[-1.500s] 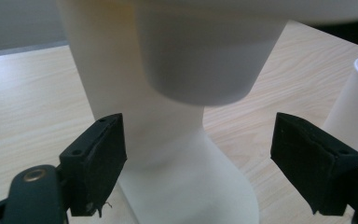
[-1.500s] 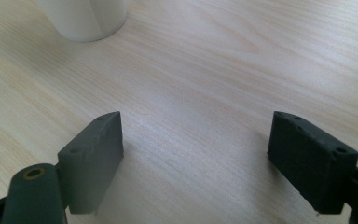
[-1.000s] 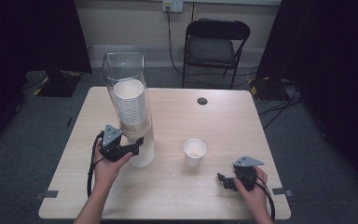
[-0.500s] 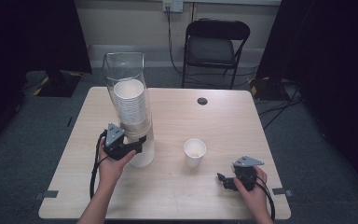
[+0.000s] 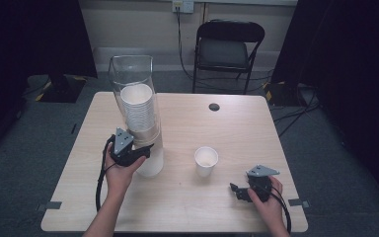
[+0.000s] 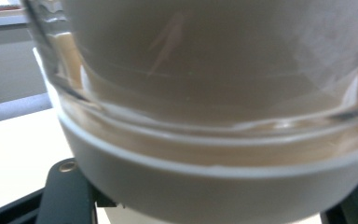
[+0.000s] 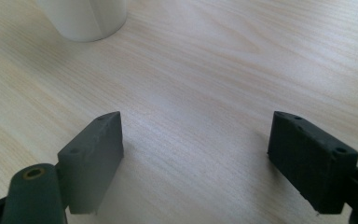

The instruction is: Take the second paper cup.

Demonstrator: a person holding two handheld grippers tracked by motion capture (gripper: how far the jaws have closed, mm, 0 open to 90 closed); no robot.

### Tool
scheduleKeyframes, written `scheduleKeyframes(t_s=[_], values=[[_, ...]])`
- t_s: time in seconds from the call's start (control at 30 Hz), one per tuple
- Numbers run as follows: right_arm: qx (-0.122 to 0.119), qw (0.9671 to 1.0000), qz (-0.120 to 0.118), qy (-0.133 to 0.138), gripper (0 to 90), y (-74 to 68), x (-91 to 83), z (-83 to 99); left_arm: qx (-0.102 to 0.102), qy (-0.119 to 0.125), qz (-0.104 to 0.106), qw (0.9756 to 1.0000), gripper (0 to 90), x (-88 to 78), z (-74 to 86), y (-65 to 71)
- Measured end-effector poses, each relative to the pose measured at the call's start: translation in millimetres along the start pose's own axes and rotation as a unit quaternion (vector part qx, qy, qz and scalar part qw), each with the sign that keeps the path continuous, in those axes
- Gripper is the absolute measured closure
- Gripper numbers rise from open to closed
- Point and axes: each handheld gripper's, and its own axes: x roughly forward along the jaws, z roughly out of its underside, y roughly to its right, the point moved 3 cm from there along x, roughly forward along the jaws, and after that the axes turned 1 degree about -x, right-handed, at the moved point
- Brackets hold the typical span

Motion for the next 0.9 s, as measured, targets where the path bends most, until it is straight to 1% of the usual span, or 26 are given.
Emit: scheduleKeyframes(t_s=[0.03, 0.07, 0.1, 0.17, 0.23, 0.3, 0.33, 0.37, 0.4, 0.43, 0.5, 0.53, 0.57, 0.63, 0.8, 0.9], values=[[0.000, 1.0000, 0.000, 0.000, 17.6, 0.0, 0.0, 0.0, -0.009, 0.004, 0.000, 0.9999, 31.7, 0.5, 0.5, 0.3], [0.000, 1.0000, 0.000, 0.000, 17.6, 0.1, 0.0, 0.0, -0.011, 0.004, 0.000, 0.9999, 32.1, 0.7, 1.1, 0.8], [0.000, 1.0000, 0.000, 0.000, 17.6, 0.1, 0.0, 0.0, -0.016, 0.007, 0.000, 0.9999, 32.3, 0.8, 1.8, 2.0], [0.000, 1.0000, 0.000, 0.000, 17.6, 0.1, 0.0, 0.0, -0.006, 0.008, -0.004, 0.9999, 32.7, 0.0, 2.7, 1.3], [0.000, 1.0000, 0.000, 0.000, 17.7, 0.0, 0.0, 0.0, -0.009, 0.016, 0.002, 0.9998, 32.9, 0.2, 4.5, 2.0], [0.000, 1.0000, 0.000, 0.000, 17.6, 0.0, 0.0, 0.0, -0.009, 0.015, 0.000, 0.9998, 33.1, -0.1, 4.8, 2.1], [0.000, 1.0000, 0.000, 0.000, 17.6, 0.0, 0.0, 0.0, -0.010, 0.016, 0.002, 0.9998, 33.3, 0.2, 4.9, 2.4], [0.000, 1.0000, 0.000, 0.000, 17.6, 0.0, 0.0, 0.0, -0.007, 0.012, -0.003, 0.9999, 33.3, -0.4, 4.8, 2.7], [0.000, 1.0000, 0.000, 0.000, 17.6, 0.0, 0.0, 0.0, -0.006, 0.012, -0.003, 0.9999, 33.4, -0.5, 4.8, 2.7], [0.000, 1.0000, 0.000, 0.000, 17.6, 0.0, 0.0, 0.0, -0.001, 0.011, -0.005, 0.9999, 33.4, -1.0, 5.1, 2.1], [0.000, 1.0000, 0.000, 0.000, 17.6, 0.0, 0.0, 0.1, -0.009, 0.015, -0.006, 0.9998, 33.5, -0.6, 6.0, 3.6], [0.000, 1.0000, 0.000, 0.000, 17.6, 0.0, 0.0, 0.0, -0.007, 0.016, -0.006, 0.9998, 33.6, -0.5, 6.0, 3.2], [0.000, 1.0000, 0.000, 0.000, 17.6, 0.0, 0.0, 0.0, -0.013, 0.017, -0.005, 0.9998, 33.6, -0.3, 6.3, 4.3], [0.000, 1.0000, 0.000, 0.000, 17.6, 0.0, 0.0, 0.0, -0.011, 0.021, -0.006, 0.9997, 33.7, 0.0, 6.8, 4.3], [0.000, 1.0000, 0.000, 0.000, 17.6, 0.0, 0.0, 0.1, -0.009, 0.018, -0.009, 0.9998, 33.8, -0.4, 6.8, 4.8], [0.000, 1.0000, 0.000, 0.000, 17.6, 0.0, 0.0, 0.1, 0.000, 0.015, -0.013, 0.9998, 33.8, -0.8, 6.7, 4.2]])
